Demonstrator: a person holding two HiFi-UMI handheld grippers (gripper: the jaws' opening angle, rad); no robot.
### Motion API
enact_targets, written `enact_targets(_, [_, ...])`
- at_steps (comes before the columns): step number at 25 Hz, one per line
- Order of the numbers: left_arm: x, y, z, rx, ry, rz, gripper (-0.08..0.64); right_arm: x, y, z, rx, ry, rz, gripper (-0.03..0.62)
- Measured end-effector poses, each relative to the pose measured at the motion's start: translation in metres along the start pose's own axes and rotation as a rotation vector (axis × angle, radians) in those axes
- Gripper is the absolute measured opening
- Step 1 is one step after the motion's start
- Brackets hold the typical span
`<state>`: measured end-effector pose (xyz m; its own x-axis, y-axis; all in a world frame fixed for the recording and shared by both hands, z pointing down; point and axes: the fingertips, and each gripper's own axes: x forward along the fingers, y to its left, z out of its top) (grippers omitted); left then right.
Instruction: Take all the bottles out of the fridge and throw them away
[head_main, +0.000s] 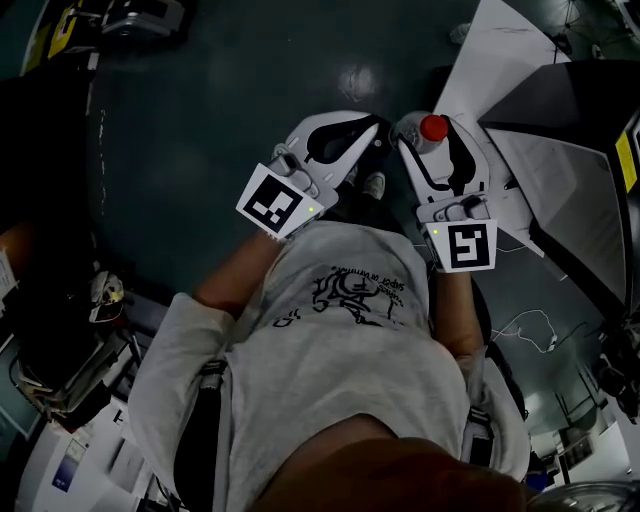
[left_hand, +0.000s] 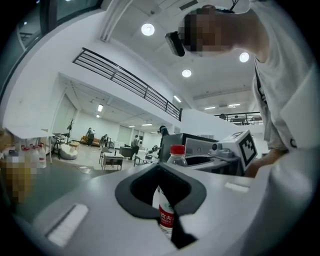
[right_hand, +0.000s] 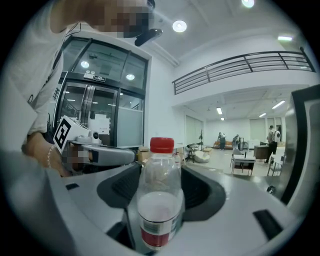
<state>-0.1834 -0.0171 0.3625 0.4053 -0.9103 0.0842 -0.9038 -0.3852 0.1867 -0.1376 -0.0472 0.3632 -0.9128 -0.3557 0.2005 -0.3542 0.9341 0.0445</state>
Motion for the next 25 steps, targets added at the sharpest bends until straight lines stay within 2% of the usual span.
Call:
enact_targets(8, [-0.004,0.002,-0.038,-0.01,0.034,-0.001,0.008,0.004,0.01,-0.041,-0.007,0.028,-0.017,0.265])
enact_targets(25, [-0.016,0.013,-0.124,-0.044,0.098,-0.009,0.008,0.024,0.046,-0.125,0.075,0.049,-0.049,0.265])
